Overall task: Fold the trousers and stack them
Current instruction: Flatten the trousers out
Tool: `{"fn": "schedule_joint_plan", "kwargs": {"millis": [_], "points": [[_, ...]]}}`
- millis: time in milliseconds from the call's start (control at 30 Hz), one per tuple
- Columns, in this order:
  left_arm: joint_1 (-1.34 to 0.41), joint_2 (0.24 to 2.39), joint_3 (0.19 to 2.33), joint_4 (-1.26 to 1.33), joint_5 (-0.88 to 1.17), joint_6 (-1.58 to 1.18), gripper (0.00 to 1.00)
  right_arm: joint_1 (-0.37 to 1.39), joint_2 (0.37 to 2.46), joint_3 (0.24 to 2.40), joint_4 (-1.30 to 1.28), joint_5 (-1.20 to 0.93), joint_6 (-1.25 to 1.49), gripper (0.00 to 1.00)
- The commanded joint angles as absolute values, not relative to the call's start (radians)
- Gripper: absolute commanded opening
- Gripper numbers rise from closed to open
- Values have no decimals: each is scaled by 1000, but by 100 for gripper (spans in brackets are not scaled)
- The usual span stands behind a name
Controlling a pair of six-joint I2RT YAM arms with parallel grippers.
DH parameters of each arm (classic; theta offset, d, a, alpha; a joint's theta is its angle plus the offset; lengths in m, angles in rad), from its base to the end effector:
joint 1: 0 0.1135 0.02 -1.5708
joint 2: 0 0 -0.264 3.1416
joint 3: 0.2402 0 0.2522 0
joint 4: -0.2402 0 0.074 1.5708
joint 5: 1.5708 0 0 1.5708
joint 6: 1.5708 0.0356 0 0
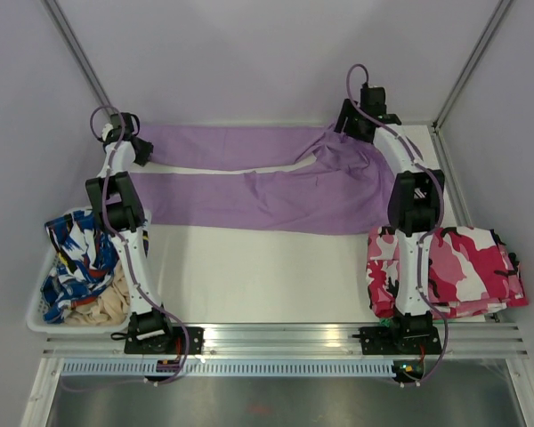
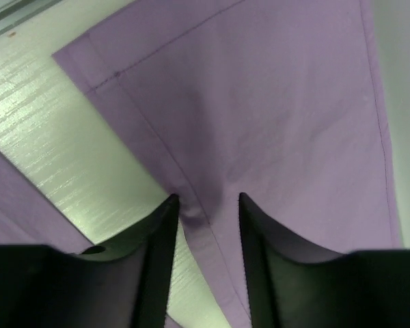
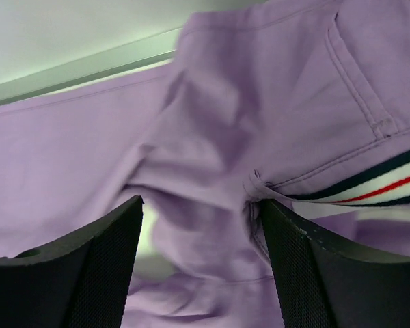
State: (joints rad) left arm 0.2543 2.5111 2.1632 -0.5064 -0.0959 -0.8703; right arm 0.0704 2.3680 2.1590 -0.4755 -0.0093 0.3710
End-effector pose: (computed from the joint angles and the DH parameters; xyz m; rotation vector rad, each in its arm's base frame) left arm 0.5371 0.1431 0.1595 -1.3303 2.0294 -0.1644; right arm 0.5445 0.0387 0.2365 0.3345 2.2422 0.2458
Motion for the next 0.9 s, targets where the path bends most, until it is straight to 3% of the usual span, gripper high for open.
{"fn": "schedule_joint_plan", "kwargs": {"millis": [0, 67, 200, 333, 533, 733, 867], "points": [[275, 2546, 2187, -497, -77, -907, 38, 94, 2322, 2183, -425, -38, 451, 77], [281, 2539, 2187, -499, -84, -897, 26, 104, 2324, 2183, -443, -6, 454, 77], [308, 2513, 2180, -500, -118, -845, 12, 103, 2303, 2174, -512, 223, 453, 77], [328, 2494, 2177, -499, -144, -801, 5, 66, 2304, 2174, -616, 411, 434, 77], [333, 2484, 2174, -472, -140, -741, 4, -70, 2344, 2187, -702, 391, 385, 76], [333, 2471, 2174, -443, -112, -689, 14, -107, 2355, 2338, -730, 349, 307, 77], [325, 2454, 2178, -390, -40, -637, 39, -104, 2297, 2359, -643, 184, 316, 79]]}}
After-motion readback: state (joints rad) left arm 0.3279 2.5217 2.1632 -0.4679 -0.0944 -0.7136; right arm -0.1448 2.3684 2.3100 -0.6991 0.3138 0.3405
